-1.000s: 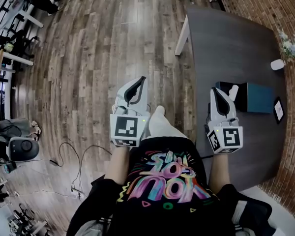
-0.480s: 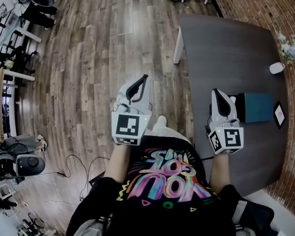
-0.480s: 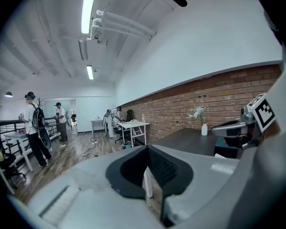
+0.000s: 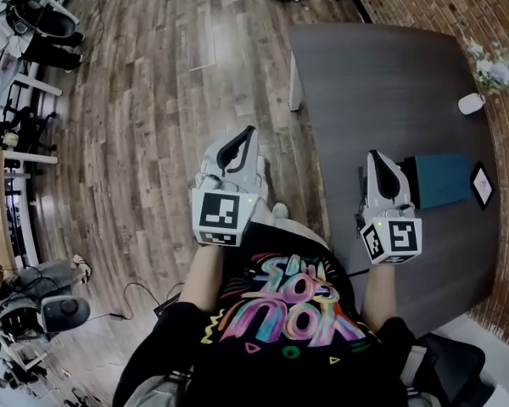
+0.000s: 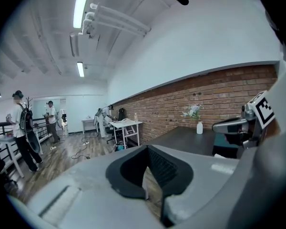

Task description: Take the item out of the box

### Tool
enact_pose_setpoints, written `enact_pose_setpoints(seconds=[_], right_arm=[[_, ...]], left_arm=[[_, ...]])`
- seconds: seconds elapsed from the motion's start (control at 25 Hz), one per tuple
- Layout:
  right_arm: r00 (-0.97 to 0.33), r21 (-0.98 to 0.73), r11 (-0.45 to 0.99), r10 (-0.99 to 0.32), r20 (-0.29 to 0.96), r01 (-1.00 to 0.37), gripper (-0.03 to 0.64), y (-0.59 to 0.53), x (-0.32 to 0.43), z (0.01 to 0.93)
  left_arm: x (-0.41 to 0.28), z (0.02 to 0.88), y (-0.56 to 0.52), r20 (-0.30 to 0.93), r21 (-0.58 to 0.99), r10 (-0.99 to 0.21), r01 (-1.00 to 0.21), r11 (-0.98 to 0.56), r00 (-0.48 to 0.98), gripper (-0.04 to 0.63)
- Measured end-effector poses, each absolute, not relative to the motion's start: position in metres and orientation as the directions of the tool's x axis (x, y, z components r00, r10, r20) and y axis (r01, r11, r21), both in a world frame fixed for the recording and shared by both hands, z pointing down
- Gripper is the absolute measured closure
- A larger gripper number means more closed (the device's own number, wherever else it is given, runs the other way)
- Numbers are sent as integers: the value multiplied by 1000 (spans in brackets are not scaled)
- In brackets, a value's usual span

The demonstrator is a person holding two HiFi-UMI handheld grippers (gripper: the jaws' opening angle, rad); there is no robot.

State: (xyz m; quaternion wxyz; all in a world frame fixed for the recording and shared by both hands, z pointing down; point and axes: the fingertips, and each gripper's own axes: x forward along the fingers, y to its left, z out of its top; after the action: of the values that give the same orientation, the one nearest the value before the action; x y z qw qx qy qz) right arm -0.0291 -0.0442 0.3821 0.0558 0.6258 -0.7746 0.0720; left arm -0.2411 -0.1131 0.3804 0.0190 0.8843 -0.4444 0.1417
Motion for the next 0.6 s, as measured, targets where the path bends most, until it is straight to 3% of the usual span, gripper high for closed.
enact_pose_setpoints(seconds=[0.32,0.6], right_arm=[[-2,-45,-7,-982,186,-999,615,-51,38,385],[255,-44,-270,-944,208,-962,615,-48,113,389]], left_arm=[[-156,384,-165,274,-90,-647,-651,-754,712,594],[-47,389,-213,283,-71,-435,-433,-898,855,594]])
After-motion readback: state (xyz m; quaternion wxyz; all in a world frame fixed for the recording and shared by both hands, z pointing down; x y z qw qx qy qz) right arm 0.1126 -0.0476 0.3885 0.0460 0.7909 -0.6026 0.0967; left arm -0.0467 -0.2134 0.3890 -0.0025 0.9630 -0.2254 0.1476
